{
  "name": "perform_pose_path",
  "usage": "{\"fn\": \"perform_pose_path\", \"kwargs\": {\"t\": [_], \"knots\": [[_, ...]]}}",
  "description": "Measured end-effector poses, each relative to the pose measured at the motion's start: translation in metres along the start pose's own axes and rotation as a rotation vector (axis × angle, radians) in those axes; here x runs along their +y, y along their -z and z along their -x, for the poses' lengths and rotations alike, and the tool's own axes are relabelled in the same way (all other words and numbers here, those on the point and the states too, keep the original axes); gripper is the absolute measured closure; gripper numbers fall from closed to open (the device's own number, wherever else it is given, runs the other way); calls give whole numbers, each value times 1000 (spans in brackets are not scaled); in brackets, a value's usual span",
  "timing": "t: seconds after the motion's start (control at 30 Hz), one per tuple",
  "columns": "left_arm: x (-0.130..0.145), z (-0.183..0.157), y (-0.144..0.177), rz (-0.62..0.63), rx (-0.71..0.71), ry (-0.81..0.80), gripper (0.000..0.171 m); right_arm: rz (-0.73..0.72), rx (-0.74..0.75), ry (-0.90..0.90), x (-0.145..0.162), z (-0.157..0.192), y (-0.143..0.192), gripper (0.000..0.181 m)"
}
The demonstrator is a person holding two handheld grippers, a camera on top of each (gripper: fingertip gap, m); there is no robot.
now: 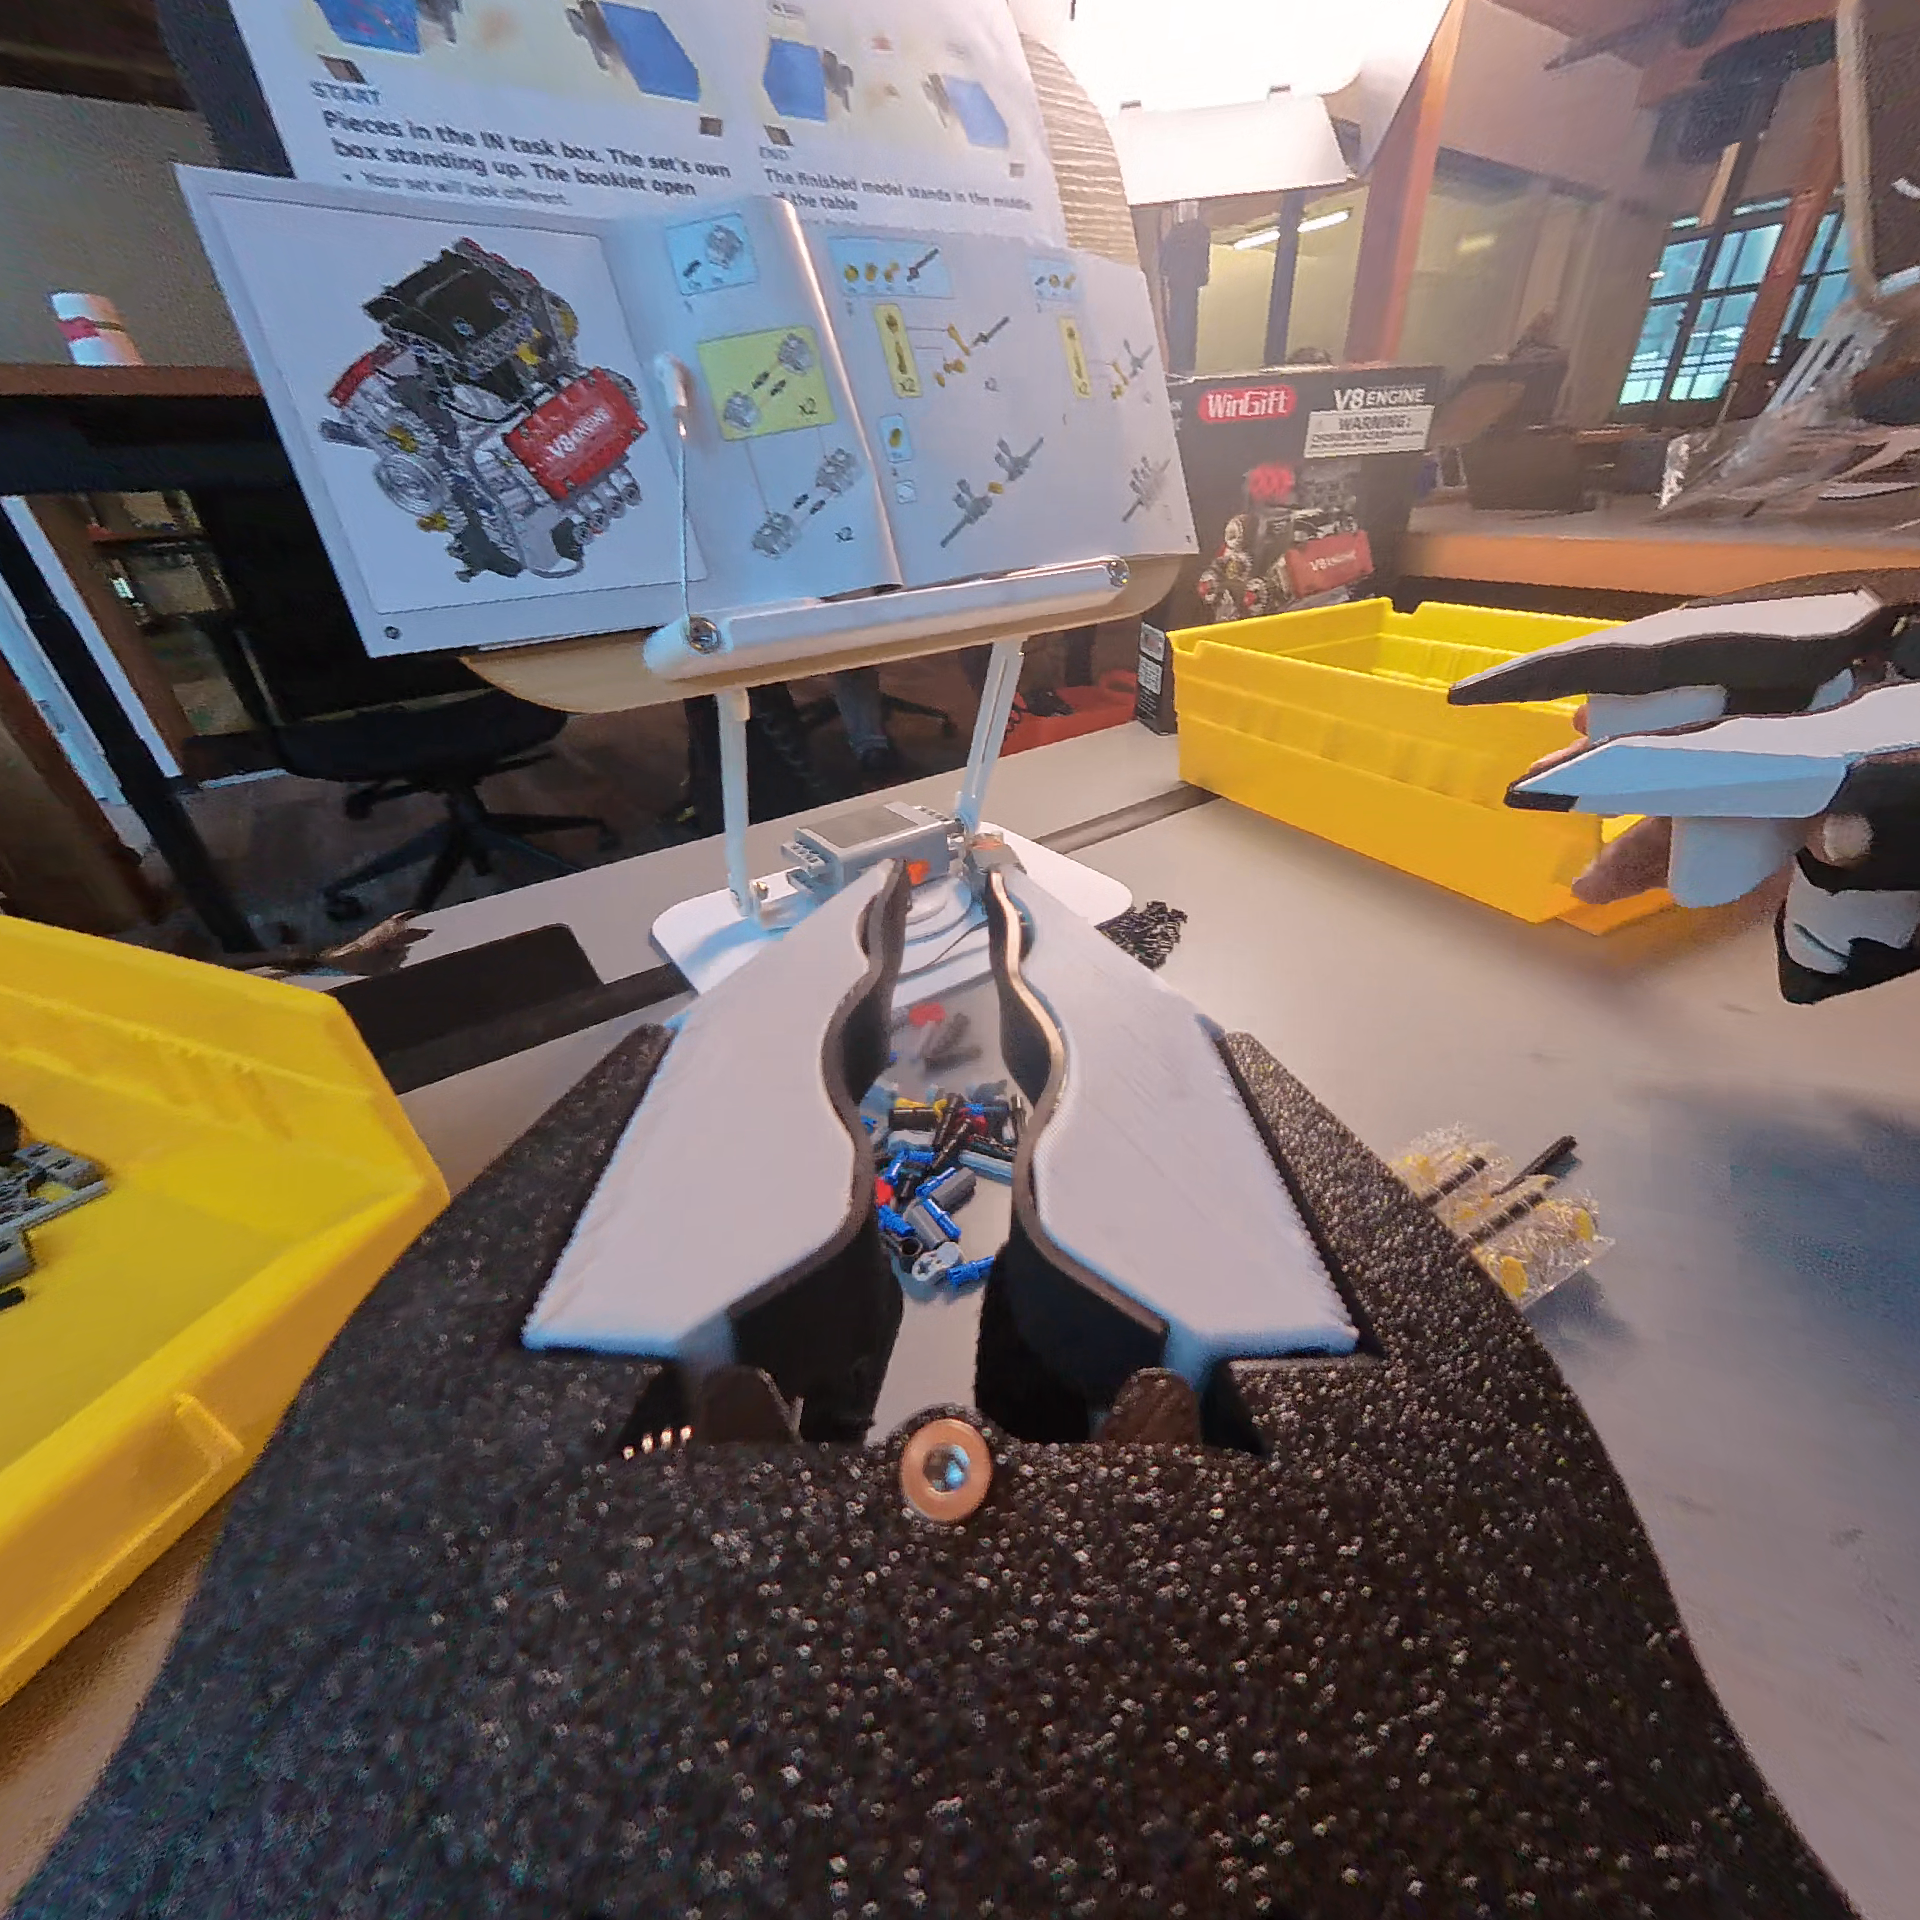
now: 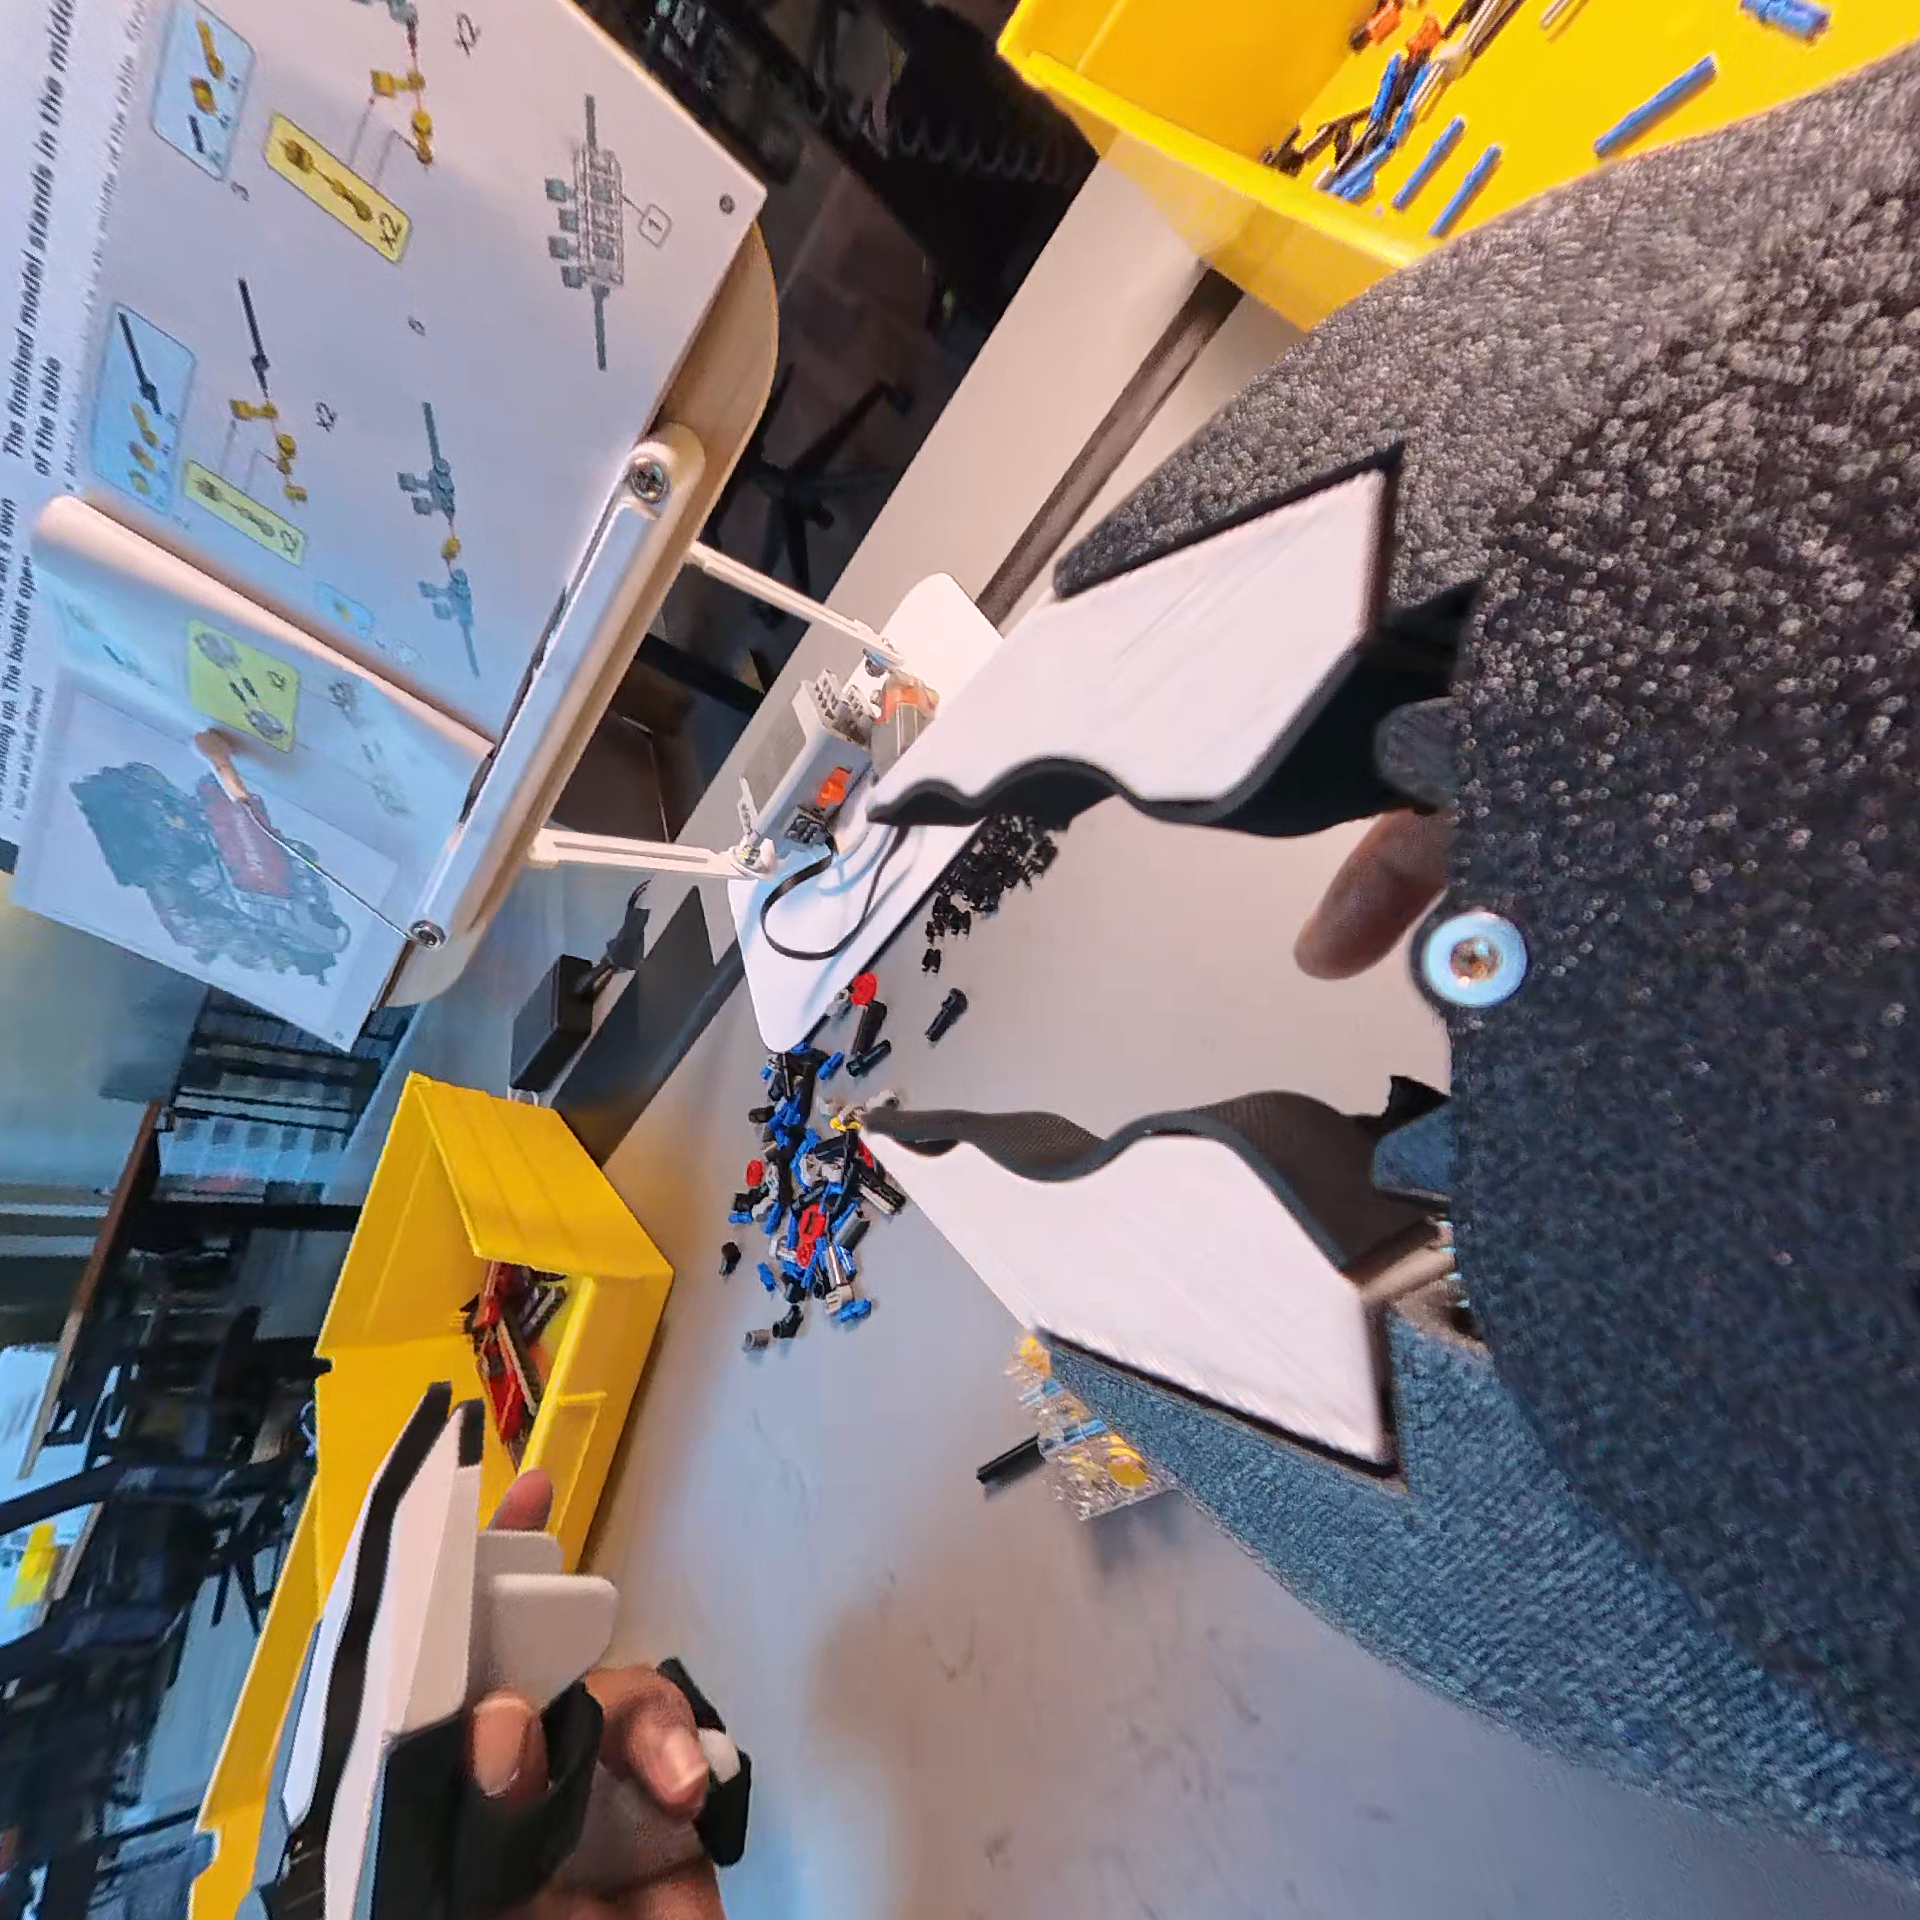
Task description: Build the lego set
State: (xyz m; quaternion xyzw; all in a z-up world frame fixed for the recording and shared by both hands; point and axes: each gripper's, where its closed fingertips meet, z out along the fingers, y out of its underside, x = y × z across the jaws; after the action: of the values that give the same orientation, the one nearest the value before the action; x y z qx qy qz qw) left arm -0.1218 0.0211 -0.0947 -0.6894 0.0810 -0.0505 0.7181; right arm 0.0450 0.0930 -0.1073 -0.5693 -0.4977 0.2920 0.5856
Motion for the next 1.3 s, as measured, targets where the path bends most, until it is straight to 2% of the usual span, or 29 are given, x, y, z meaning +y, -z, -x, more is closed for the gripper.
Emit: {"fn": "perform_pose_path", "kwargs": {"t": [0.17,0.4,0.53,0.63,0.73,0.8,0.9,0.97,1.03,1.13,1.2,1.23,1.3], "knots": [[0,14,3,-17,-48,9,160,-47,68,-18,-15,-10,-10,126],[12,22,-2,23,-53,17,160,-86,176,-18,-45,-43,-38,124],[-5,39,-18,14,-92,-10,155,-89,247,4,-59,-77,-60,123],[-38,51,-49,5,-108,-45,154,-69,346,66,-67,-112,-79,116],[-74,67,-102,26,-131,-57,149,1,442,118,-67,-145,-104,96],[-80,82,-140,65,-164,-74,143,33,474,83,-61,-157,-119,81],[-68,94,-177,137,-173,-97,146,71,513,35,-47,-166,-128,75],[-66,105,-176,127,-228,-152,166,68,538,58,-44,-170,-127,76],[-63,123,-163,105,-288,-110,165,66,540,57,-43,-173,-124,79],[-42,141,-140,106,-286,135,161,66,563,58,-44,-181,-117,79],[-28,140,-126,144,-262,273,157,53,558,28,-48,-183,-117,78],[-25,136,-118,149,-247,347,155,46,550,9,-51,-183,-118,75],[-35,137,-96,64,-290,422,154,51,538,-13,-53,-180,-122,68]]}}
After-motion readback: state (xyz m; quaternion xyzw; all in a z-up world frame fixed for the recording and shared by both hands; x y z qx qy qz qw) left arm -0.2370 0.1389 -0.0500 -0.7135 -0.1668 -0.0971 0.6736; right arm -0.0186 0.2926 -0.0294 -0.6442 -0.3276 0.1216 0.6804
